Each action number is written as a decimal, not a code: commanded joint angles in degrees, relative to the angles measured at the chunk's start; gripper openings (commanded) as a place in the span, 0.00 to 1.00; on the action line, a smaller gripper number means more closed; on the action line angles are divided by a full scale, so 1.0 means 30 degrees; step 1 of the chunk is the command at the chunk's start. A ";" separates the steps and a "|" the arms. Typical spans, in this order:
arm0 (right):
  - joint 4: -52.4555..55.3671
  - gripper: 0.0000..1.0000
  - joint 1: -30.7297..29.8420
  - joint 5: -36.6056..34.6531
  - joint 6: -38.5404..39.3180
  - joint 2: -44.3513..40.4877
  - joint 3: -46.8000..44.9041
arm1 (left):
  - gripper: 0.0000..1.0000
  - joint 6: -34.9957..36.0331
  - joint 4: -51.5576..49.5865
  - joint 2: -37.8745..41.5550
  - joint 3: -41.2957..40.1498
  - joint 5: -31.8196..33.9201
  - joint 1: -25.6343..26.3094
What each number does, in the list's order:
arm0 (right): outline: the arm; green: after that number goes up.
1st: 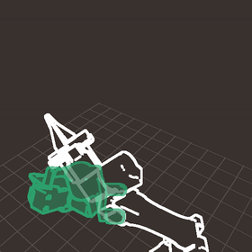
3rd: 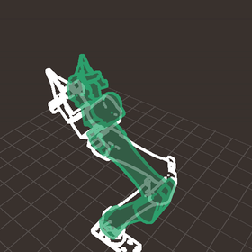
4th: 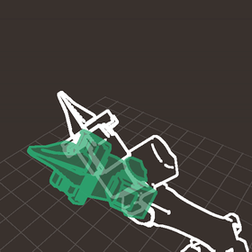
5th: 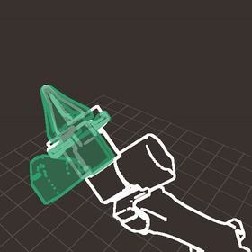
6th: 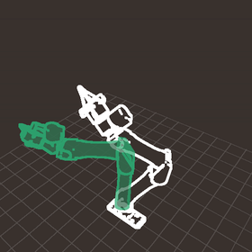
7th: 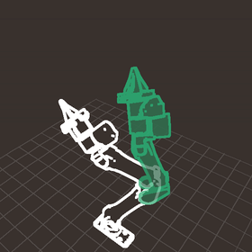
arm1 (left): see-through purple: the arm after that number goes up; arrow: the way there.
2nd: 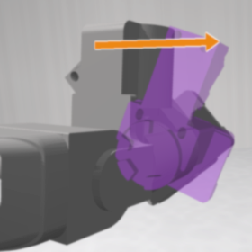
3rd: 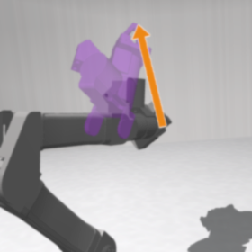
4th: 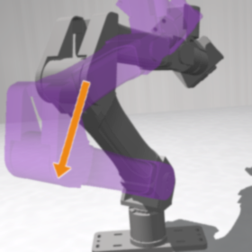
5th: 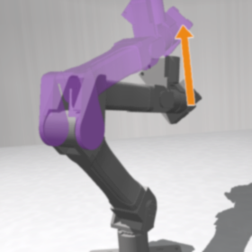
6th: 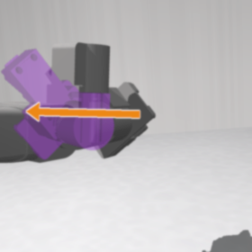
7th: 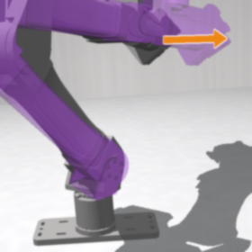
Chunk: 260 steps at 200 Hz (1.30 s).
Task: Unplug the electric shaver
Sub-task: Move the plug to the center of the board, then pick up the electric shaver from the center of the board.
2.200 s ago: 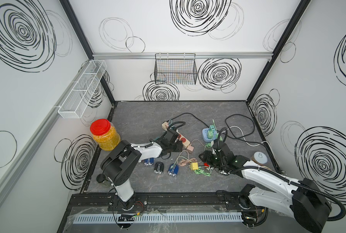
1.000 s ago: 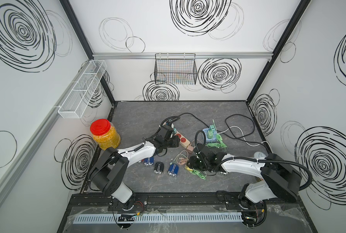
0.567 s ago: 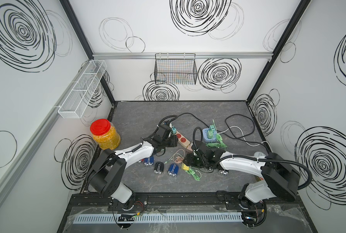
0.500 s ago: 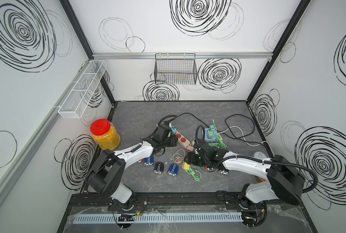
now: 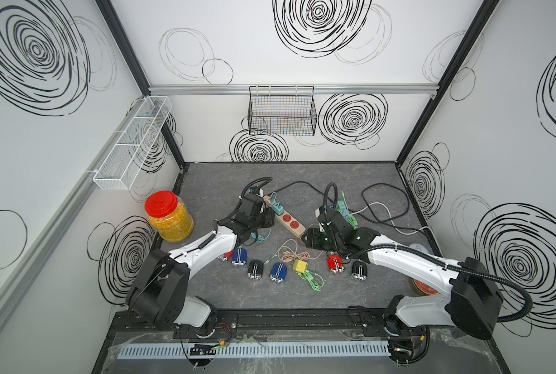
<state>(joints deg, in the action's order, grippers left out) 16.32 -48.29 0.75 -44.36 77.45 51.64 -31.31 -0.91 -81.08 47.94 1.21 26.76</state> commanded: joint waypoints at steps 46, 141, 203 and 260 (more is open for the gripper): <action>-0.0010 0.51 -0.0280 0.0200 0.1207 0.3112 0.2982 | 0.41 -0.0697 -0.2310 0.4162 -0.2677 0.5690 0.0615; -0.1993 0.56 -0.0279 0.2995 0.1579 0.7318 0.5575 | 0.64 -0.4474 -0.3588 0.8376 -0.8317 0.9388 0.3350; -0.2575 0.57 -0.0273 0.3491 0.1491 0.8076 0.5610 | 0.76 -0.4391 -0.2745 0.6913 -0.9060 0.8552 0.3062; -0.3090 0.57 -0.0429 0.3919 0.1290 0.8870 0.5845 | 0.77 -0.3777 -0.2799 0.5326 -0.8882 0.8018 0.2885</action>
<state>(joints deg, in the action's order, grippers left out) 8.23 -49.08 11.94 -40.21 103.13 67.72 -43.35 -10.31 -62.92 21.21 25.69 35.90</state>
